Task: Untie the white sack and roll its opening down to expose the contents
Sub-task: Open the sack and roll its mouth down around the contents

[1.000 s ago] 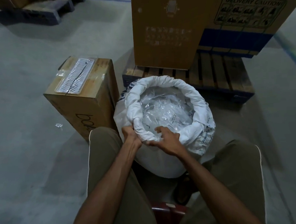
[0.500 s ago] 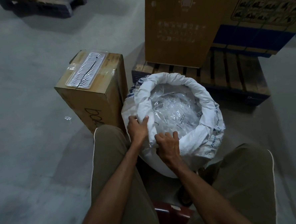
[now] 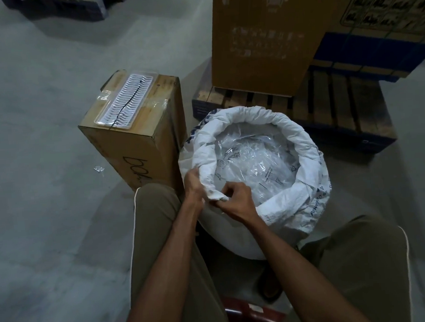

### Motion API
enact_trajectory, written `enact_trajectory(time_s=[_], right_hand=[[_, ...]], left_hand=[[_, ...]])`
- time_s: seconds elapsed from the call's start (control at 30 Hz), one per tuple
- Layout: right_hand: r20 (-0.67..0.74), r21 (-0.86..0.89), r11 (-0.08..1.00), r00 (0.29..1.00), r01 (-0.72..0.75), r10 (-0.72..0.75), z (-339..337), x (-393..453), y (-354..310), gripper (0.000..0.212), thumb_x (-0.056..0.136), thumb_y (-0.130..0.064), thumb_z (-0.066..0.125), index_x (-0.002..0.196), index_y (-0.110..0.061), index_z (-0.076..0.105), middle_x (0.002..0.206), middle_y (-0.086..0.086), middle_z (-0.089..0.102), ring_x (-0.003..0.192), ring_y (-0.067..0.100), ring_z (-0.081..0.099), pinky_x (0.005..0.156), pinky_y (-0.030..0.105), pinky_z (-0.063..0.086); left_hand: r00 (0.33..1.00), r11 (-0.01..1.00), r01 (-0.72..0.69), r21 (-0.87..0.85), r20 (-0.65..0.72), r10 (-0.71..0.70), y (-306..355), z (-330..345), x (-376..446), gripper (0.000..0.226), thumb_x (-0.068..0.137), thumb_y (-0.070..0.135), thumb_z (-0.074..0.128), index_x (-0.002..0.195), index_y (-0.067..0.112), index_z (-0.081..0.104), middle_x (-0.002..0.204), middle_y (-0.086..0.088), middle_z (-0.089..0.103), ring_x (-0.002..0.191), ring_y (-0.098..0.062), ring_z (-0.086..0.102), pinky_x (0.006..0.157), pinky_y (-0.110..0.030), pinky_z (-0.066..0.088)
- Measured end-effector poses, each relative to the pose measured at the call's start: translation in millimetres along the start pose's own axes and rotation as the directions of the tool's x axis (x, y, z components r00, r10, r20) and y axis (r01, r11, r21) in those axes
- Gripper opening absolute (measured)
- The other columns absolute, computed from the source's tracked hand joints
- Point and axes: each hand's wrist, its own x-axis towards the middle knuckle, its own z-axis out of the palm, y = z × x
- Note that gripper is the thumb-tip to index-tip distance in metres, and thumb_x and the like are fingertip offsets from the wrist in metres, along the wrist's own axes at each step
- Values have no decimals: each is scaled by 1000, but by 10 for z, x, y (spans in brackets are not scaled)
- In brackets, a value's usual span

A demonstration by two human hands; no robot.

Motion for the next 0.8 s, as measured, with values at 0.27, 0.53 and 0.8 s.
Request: enact_trajectory(time_s=[0.27, 0.53, 0.8], right_hand=[[82, -384, 878, 957, 288, -278, 257, -33, 34, 32, 58, -1, 69, 67, -19, 44, 65, 3, 56, 58, 31, 58, 45, 38, 45], [135, -136, 947, 953, 290, -272, -37, 81, -28, 40, 96, -55, 59, 78, -20, 49, 76, -8, 51, 70, 13, 52, 65, 35, 45], [126, -549, 724, 897, 419, -423, 30, 873, -249, 83, 69, 12, 57, 147, -14, 46, 144, 13, 51, 129, 31, 50, 104, 49, 45]], left_hand=[[906, 570, -332, 751, 85, 415, 171, 83, 230, 86, 86, 56, 72, 145, 3, 38, 146, -23, 45, 132, -40, 48, 105, -42, 42], [985, 946, -106, 307, -98, 142, 281, 79, 536, 39, 101, 26, 60, 126, -3, 62, 126, -22, 66, 118, -38, 63, 101, -40, 52], [989, 960, 138, -246, 83, -120, 523, 67, 313, 37, 89, 19, 41, 95, -1, 72, 97, -26, 71, 88, -35, 66, 76, -36, 56]])
